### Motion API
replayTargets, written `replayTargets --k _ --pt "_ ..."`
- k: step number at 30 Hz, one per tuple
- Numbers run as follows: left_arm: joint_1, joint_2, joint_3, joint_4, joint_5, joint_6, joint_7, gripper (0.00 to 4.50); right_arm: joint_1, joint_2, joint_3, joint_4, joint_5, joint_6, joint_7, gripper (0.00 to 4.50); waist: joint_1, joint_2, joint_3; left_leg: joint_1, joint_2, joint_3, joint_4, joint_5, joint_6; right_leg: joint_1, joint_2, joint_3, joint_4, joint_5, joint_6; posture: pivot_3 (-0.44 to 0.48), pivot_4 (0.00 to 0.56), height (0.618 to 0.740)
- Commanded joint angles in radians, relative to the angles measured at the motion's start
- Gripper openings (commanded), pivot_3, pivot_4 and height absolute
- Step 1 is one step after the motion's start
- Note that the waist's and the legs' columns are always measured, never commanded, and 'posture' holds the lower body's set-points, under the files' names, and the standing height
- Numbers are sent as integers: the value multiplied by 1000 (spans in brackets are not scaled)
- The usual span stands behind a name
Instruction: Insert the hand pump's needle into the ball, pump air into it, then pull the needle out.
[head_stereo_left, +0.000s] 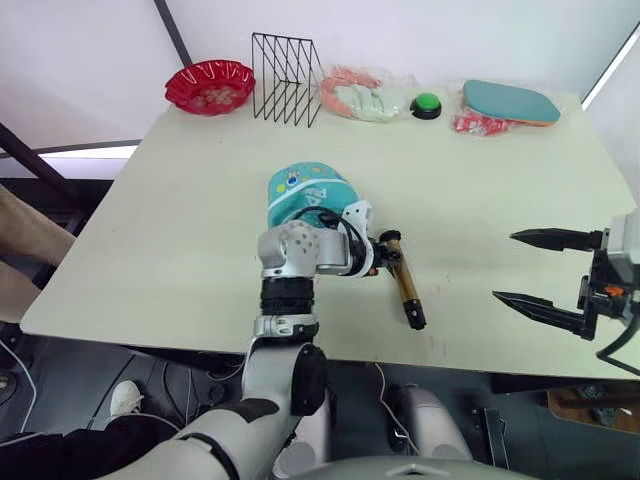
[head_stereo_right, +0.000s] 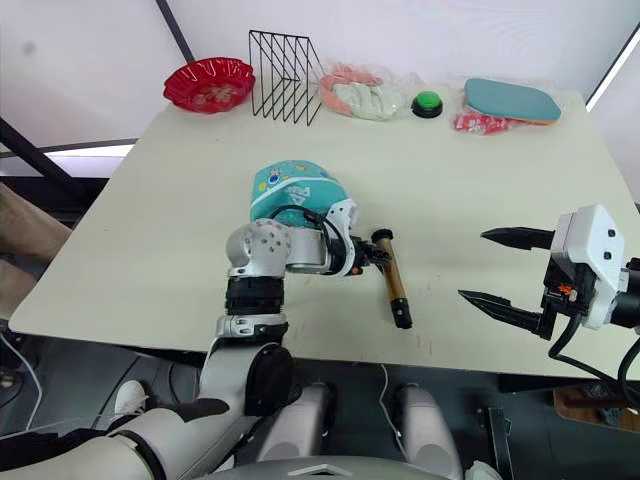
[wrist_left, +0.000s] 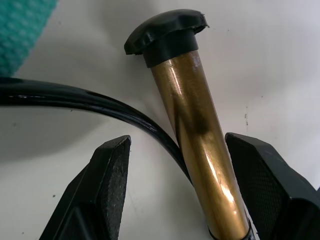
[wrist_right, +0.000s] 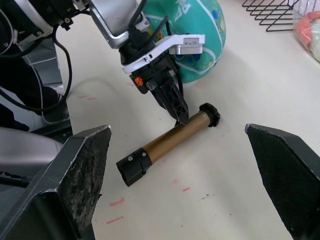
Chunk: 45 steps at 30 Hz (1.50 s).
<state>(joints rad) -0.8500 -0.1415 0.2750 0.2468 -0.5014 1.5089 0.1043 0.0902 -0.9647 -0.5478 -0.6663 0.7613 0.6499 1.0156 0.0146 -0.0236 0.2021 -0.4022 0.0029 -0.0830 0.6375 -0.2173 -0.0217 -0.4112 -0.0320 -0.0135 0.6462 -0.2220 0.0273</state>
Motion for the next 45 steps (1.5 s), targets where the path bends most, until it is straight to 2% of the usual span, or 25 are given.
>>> replayTargets --k 1,9,18,21,24,25,26,29,36,41,45 --pt "-59 -57 -1 82 -1 -63 -41 3201 5 -5 -17 -32 11 -11 -15 4500 0 0 0 0 0 0 0 0 0 0 0 0 0 0 0 0 150 740" --pt "-99 -62 21 204 -21 -109 -100 3201 33 1 -23 -61 11 -7 -39 4500 -1 0 0 0 0 1 0 0 0 0 0 1 0 0 0 0 150 740" --pt "-97 -66 -55 315 16 -221 -149 3201 41 1 -22 -67 17 -11 -58 4500 0 0 0 1 0 2 0 0 0 0 0 2 0 1 1 0 150 740" --pt "-102 -61 -63 351 19 -241 -162 2440 39 0 -22 -69 19 -9 -64 4500 0 0 0 1 0 2 1 0 0 0 0 2 1 1 1 0 150 740" --pt "-106 -50 -59 367 11 -247 -173 1283 39 -2 -22 -70 21 -9 -68 4500 1 0 -1 0 0 2 2 0 1 0 0 2 1 1 2 0 150 740" --pt "-100 -38 -56 359 5 -236 -179 1097 42 -1 -23 -70 20 -10 -69 4500 0 0 -1 0 0 2 2 0 1 0 0 2 1 1 2 0 150 740" --pt "-96 -29 -54 351 1 -226 -183 1093 44 0 -23 -72 20 -10 -70 4500 -1 0 -1 1 0 3 2 -1 1 1 0 3 1 1 2 0 150 740" --pt "-77 -5 -15 294 -38 -167 -194 1093 55 6 -23 -74 15 -13 -74 4500 -1 0 -1 1 0 3 2 -1 2 0 0 3 1 1 2 0 150 740" --pt "-26 81 34 10 -158 81 -276 1092 66 28 -14 -81 30 -9 -97 4500 -6 0 -1 1 0 4 3 -1 1 0 0 5 4 1 2 0 150 740" --pt "34 159 -39 -161 -212 106 -337 1091 50 41 20 -77 38 -7 -116 4500 -9 0 -1 3 0 6 6 -1 2 -1 0 6 9 1 1 0 150 740" --pt "120 277 -175 -306 -204 10 -436 1091 9 59 54 -75 132 69 -189 4500 -13 0 -1 4 0 7 6 -1 1 -1 0 8 11 1 1 0 150 740"
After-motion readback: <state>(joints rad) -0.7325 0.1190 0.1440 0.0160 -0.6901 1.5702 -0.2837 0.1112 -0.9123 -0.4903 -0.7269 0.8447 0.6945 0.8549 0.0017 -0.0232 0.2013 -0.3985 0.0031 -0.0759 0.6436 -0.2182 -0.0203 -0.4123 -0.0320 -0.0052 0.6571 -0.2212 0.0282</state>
